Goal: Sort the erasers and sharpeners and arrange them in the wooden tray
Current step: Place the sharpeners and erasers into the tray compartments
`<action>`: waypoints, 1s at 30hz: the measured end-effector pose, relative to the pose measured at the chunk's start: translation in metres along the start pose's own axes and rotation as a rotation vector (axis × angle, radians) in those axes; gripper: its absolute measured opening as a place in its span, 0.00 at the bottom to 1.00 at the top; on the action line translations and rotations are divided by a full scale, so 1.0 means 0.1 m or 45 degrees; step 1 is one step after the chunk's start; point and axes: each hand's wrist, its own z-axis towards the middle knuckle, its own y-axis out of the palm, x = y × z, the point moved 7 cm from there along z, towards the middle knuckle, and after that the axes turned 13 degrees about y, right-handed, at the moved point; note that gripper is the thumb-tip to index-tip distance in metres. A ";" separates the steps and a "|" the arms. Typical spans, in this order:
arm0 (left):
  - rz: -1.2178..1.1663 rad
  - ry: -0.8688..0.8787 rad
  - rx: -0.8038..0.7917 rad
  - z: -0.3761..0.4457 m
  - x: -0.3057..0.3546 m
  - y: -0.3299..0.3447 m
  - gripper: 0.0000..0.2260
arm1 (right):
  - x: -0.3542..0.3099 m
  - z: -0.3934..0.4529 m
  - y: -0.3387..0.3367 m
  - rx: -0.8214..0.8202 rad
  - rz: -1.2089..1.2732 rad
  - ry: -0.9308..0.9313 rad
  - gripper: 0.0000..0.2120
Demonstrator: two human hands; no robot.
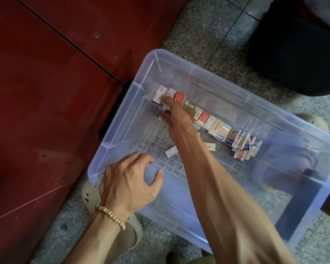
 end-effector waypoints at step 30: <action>-0.031 0.022 0.090 -0.01 0.00 -0.04 0.13 | -0.14 -0.33 -0.14 -0.382 -0.090 -0.016 0.07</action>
